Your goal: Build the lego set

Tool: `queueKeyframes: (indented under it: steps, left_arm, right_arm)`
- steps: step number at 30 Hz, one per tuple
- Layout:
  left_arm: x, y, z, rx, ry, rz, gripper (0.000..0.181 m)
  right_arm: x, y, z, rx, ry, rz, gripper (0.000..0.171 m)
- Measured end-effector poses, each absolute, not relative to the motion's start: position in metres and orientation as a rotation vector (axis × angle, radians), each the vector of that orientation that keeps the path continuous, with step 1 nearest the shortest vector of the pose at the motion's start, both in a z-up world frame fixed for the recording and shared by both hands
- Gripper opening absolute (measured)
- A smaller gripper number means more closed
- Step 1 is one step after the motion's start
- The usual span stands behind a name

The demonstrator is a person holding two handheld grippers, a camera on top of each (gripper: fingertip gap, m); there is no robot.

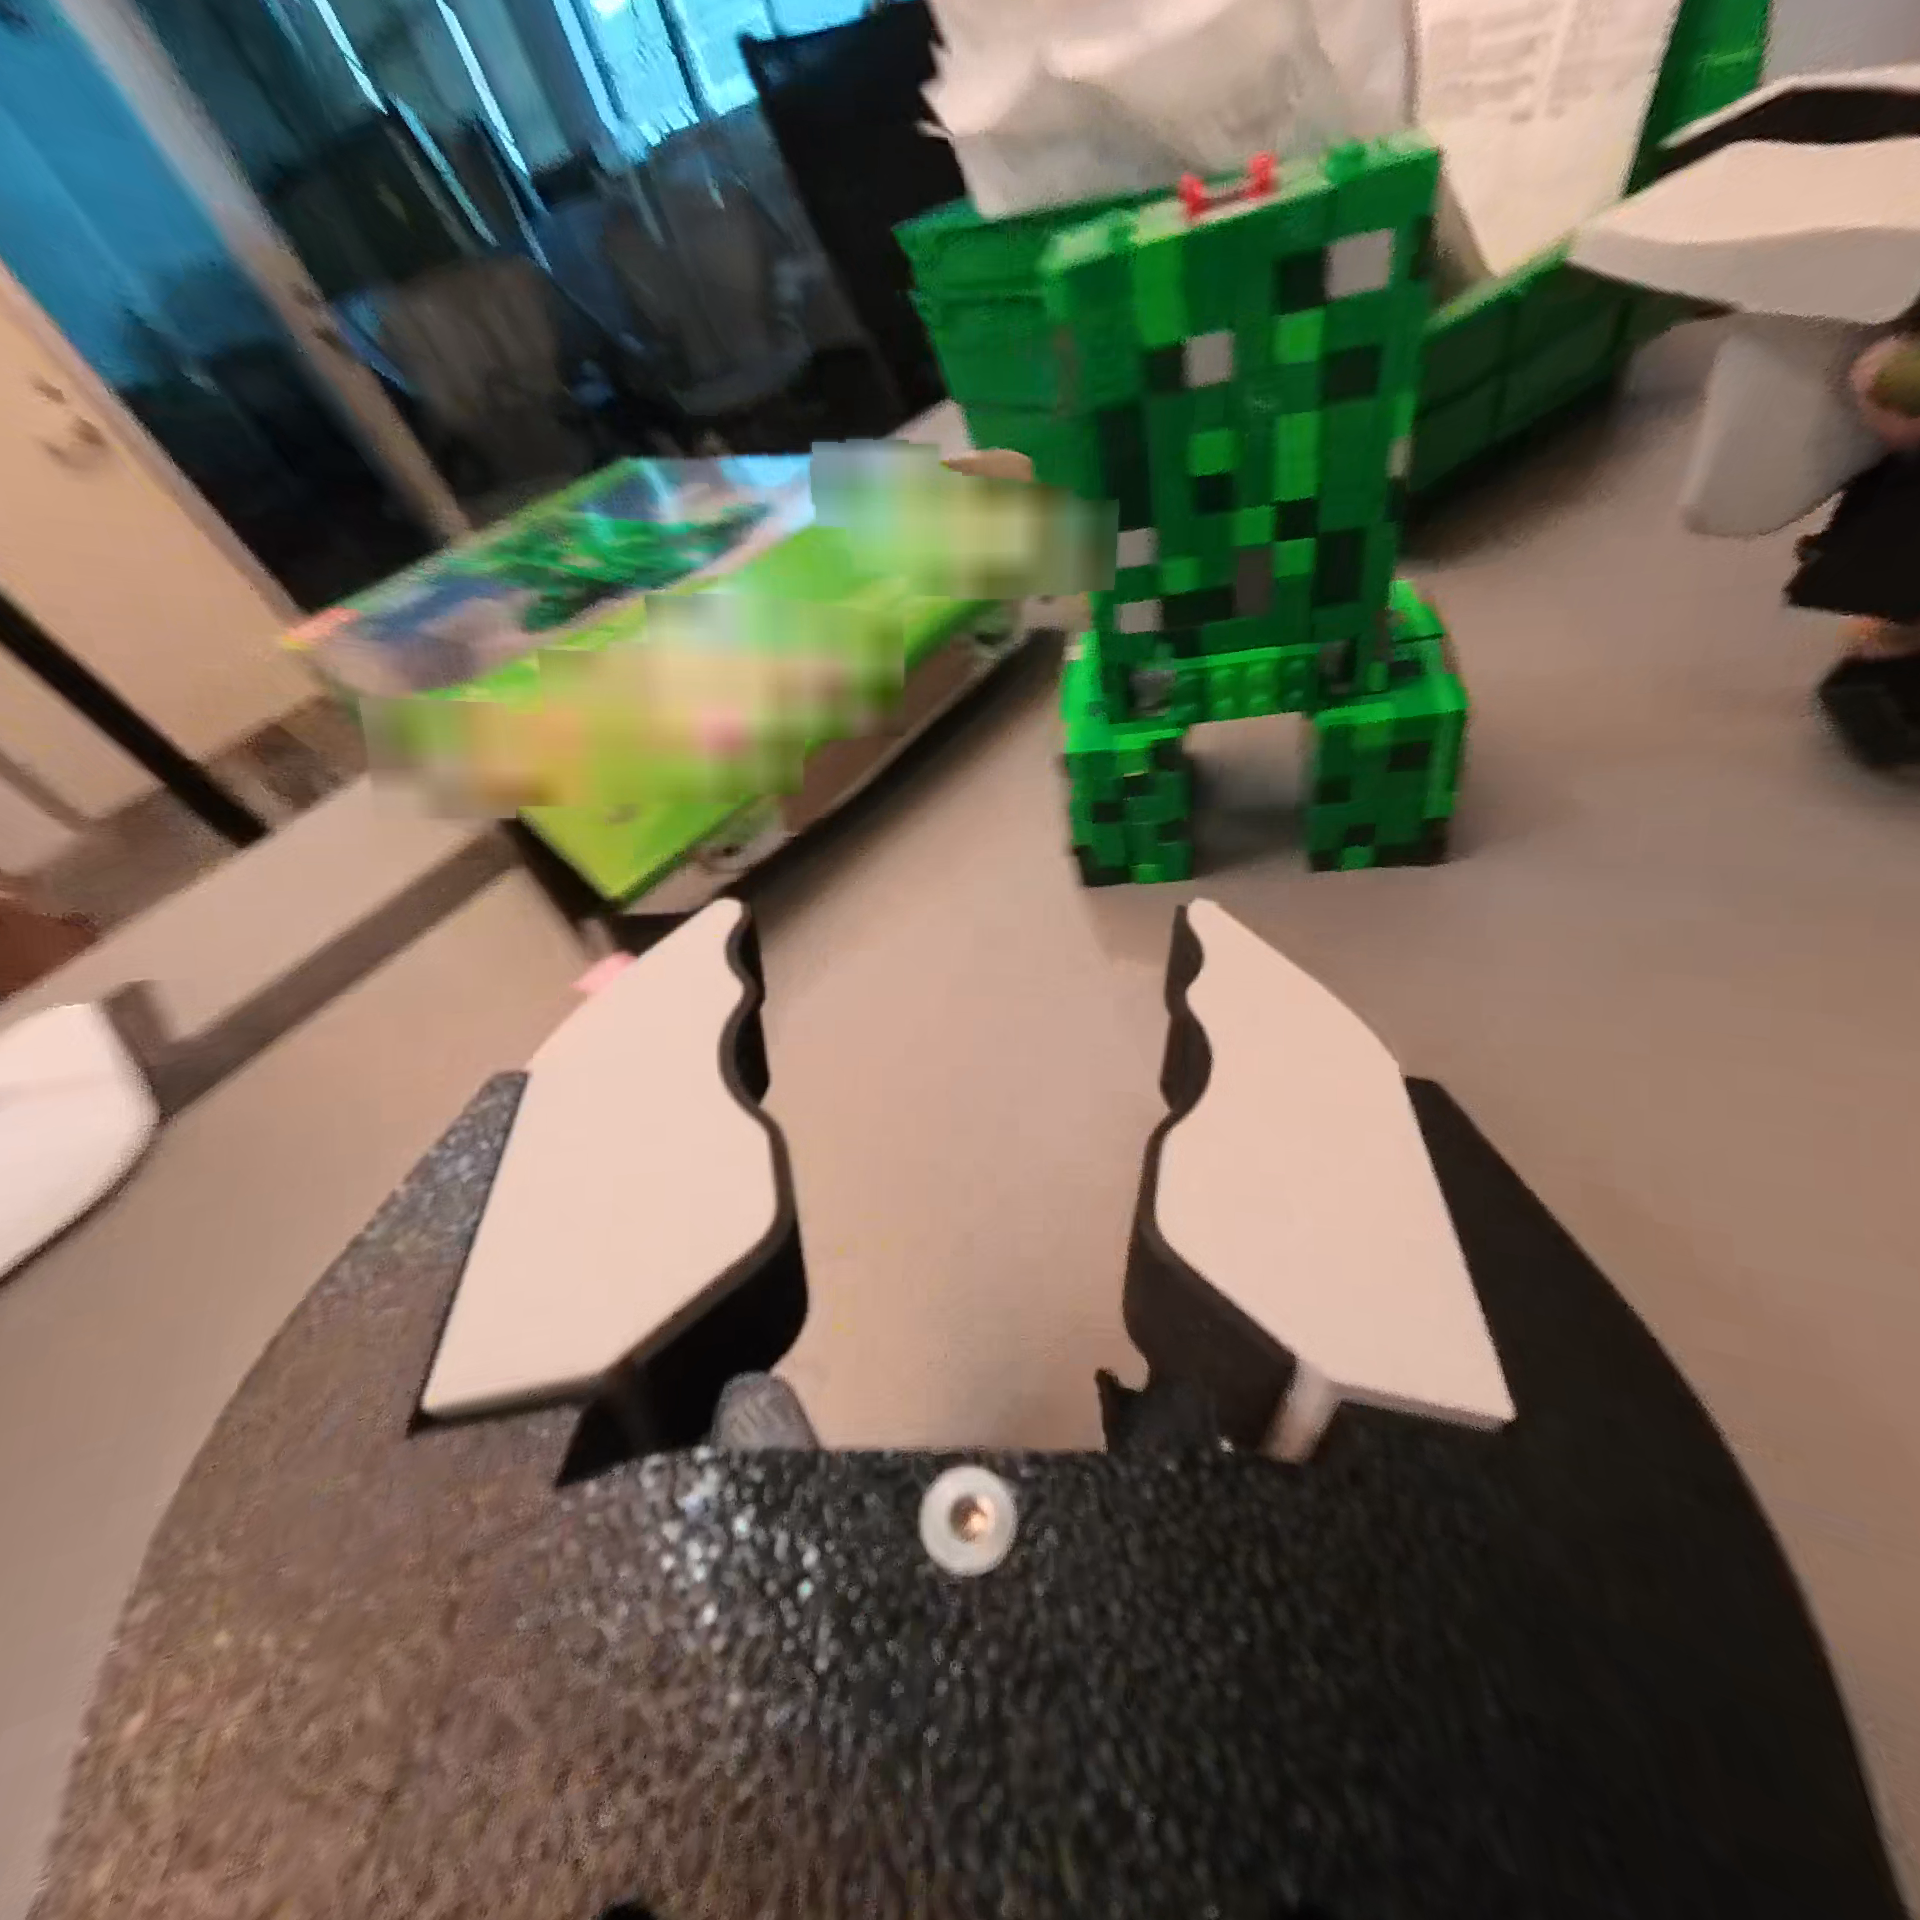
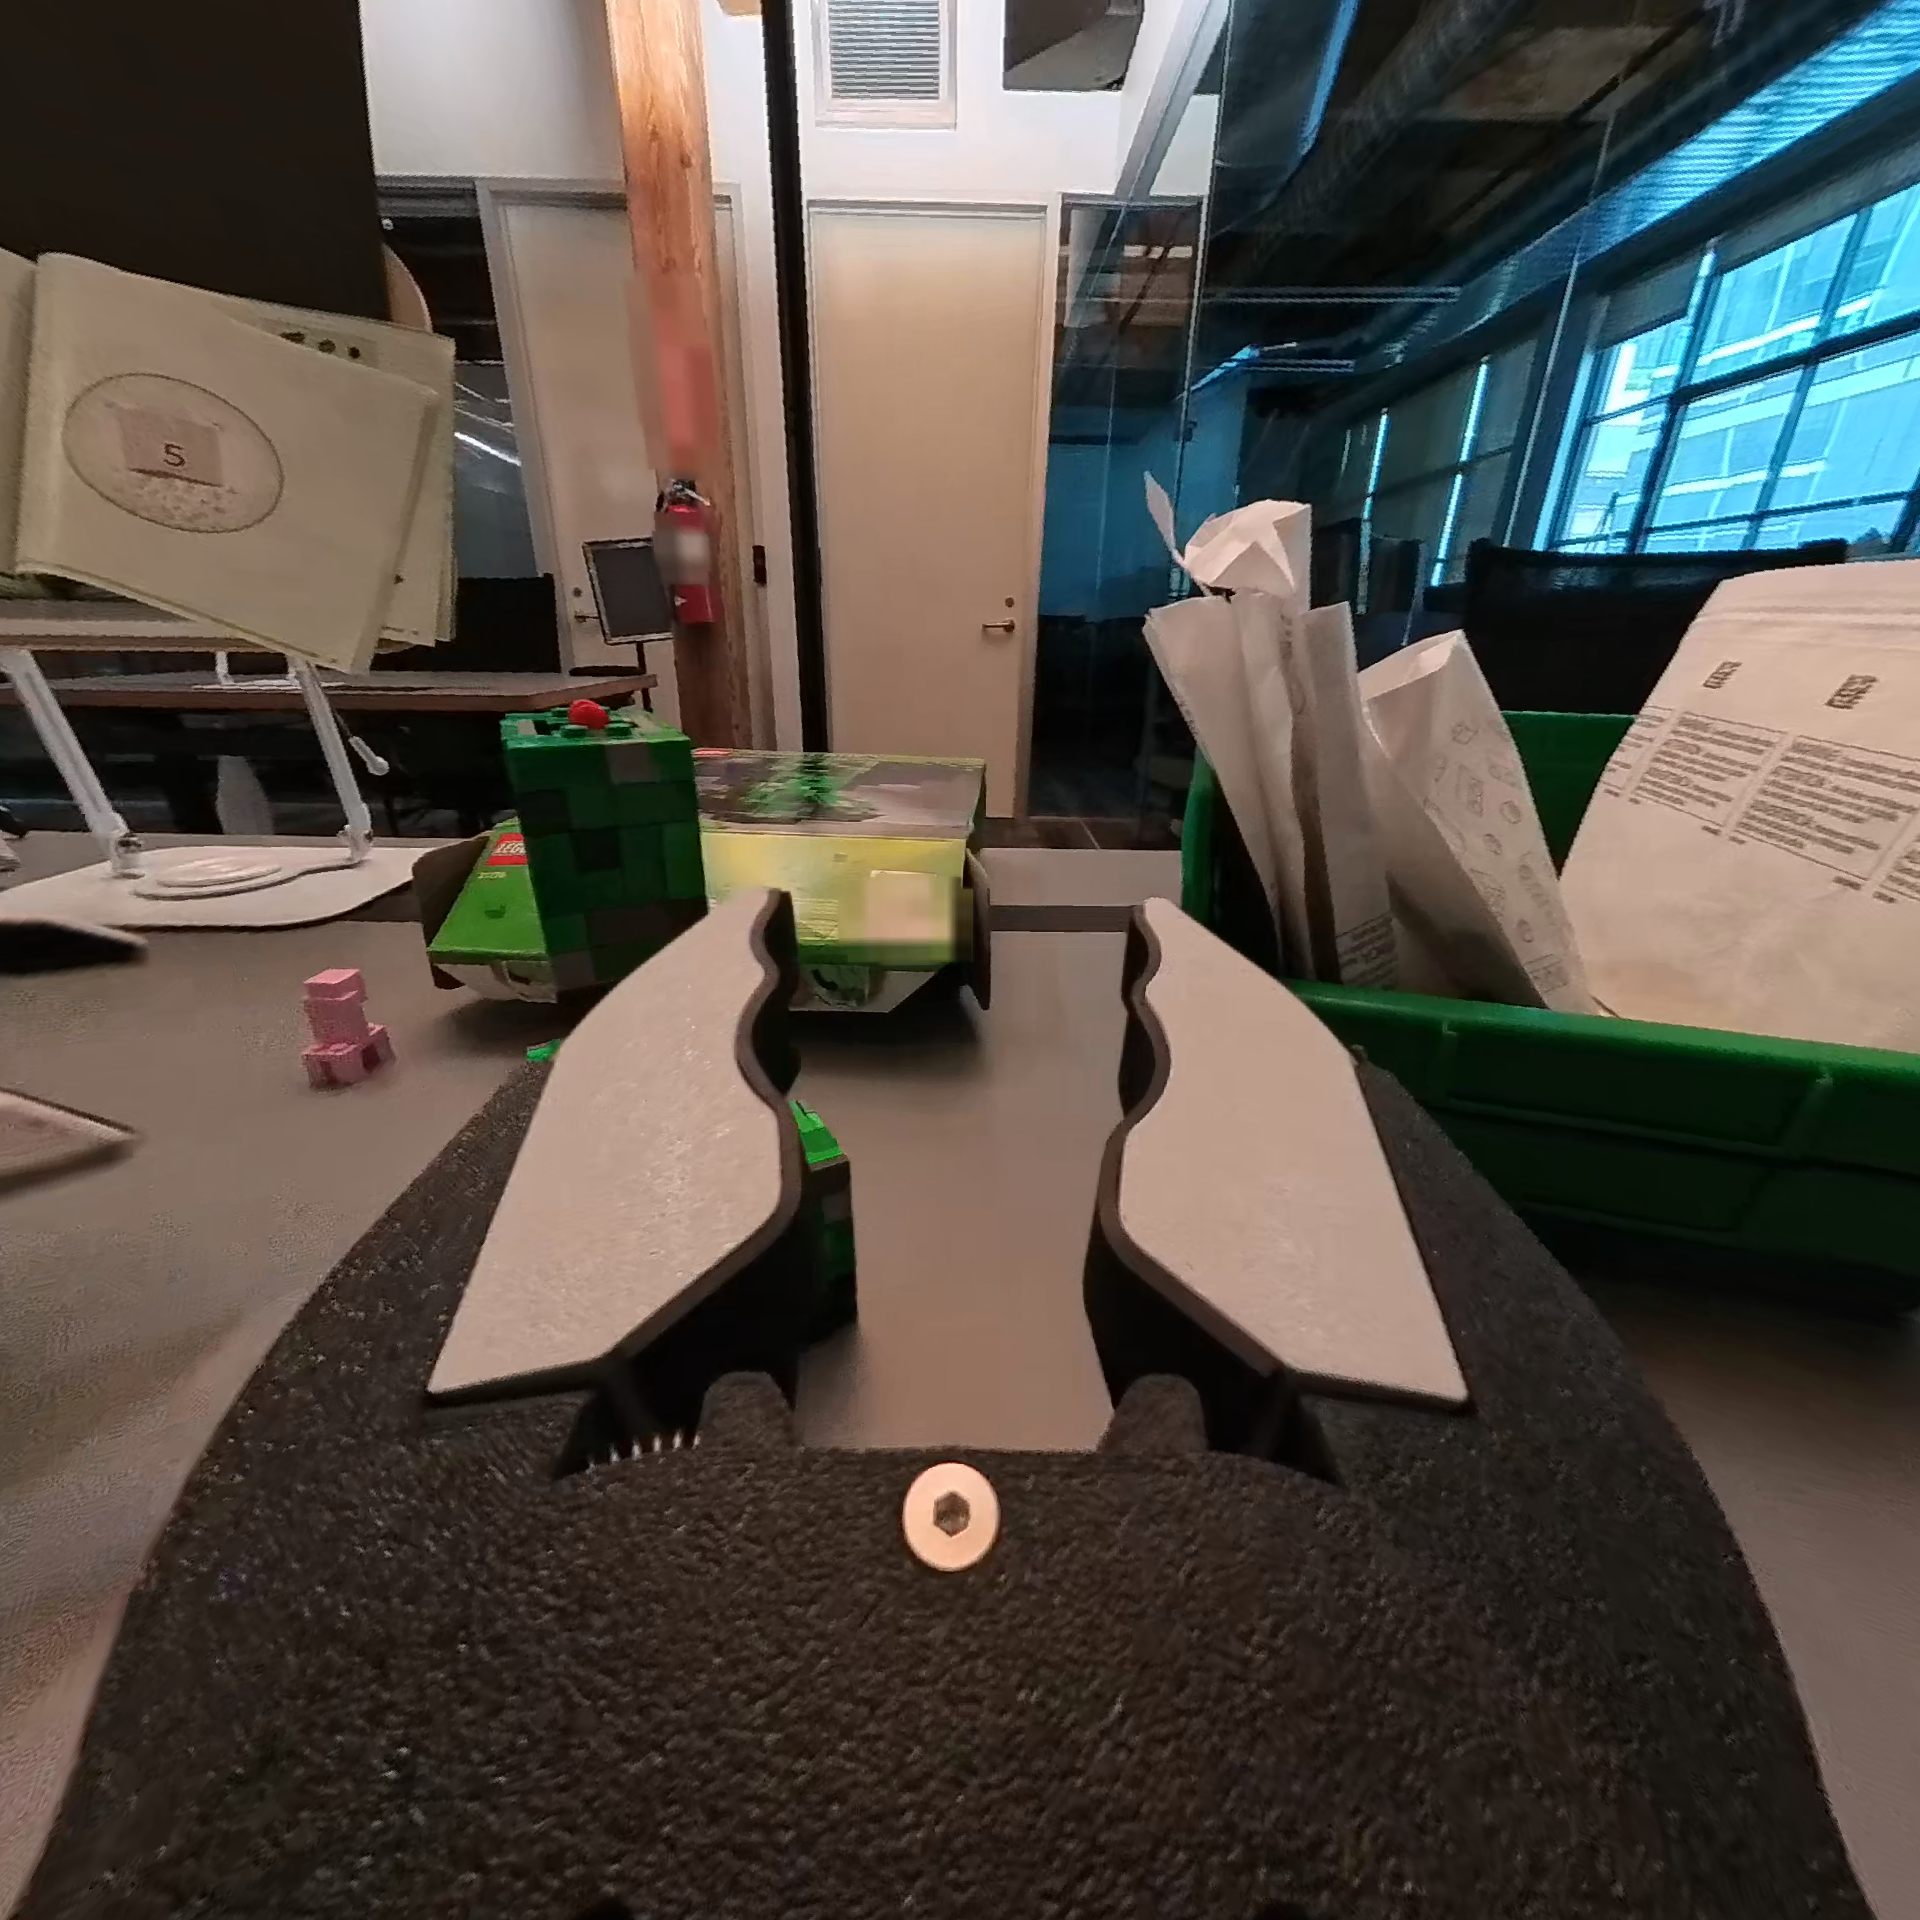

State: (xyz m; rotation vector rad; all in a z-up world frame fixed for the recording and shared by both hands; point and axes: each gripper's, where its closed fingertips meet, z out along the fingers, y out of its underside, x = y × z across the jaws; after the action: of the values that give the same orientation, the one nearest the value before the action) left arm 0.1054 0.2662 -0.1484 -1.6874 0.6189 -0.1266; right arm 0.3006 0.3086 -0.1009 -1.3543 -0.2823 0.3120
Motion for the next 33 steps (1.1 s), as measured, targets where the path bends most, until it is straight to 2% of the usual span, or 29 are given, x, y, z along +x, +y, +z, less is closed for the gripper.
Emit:
queueKeyframes:
  steps: [7,12,21,26,33]
  left_arm:
    - [-0.023,0.236,-0.127,-1.676,0.518,-0.040,0.081]
    - [-0.114,0.221,-0.141,-1.681,0.469,0.063,0.079]
    - [-0.217,0.195,-0.137,-1.607,0.434,0.206,0.072]
    - [-0.232,0.185,-0.136,-1.597,0.408,0.125,0.069]
    - [-0.234,0.181,-0.134,-1.579,0.392,0.114,0.066]
  right_arm:
    - [0.316,0.302,-0.096,-1.338,-0.213,0.237,0.058]
    - [0.332,0.283,-0.088,-1.297,-0.110,0.150,0.057]
    - [0.315,0.232,-0.080,-1.250,-0.031,0.108,0.056]
    - [0.236,0.217,-0.079,-1.252,-0.141,0.239,0.054]
    - [0.017,0.203,-0.104,-1.319,-0.582,0.609,0.053]
